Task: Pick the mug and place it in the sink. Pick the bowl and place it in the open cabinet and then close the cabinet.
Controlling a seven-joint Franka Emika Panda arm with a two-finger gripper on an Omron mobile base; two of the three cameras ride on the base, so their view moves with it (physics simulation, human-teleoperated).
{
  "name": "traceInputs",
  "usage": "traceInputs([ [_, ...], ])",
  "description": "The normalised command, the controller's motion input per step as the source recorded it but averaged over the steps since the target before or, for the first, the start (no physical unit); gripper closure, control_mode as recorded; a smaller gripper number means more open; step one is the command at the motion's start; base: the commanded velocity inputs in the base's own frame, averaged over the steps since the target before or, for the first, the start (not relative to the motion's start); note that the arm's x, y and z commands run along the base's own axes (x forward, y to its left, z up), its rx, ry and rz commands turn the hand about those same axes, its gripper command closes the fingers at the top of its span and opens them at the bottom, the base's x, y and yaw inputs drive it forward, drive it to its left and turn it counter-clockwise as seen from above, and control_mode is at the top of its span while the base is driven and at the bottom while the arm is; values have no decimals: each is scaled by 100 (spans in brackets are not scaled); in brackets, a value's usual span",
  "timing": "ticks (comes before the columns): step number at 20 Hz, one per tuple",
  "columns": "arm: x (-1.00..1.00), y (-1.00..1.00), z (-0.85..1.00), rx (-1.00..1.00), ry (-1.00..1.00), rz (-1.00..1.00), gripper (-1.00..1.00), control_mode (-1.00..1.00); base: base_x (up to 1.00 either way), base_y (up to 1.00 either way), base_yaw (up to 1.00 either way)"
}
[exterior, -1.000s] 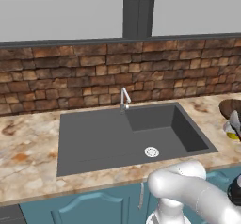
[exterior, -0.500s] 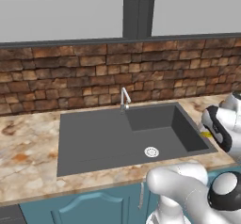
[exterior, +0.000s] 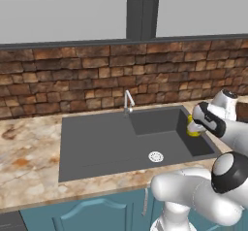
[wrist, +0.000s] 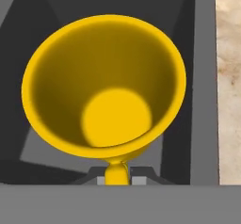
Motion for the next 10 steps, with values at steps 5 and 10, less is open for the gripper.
traceInputs([
  [5,38,39,0,-23,0,10,100,-100,0,0,0],
  [10,26,33,-17,-5,1,10,100,-100,0,0,0],
])
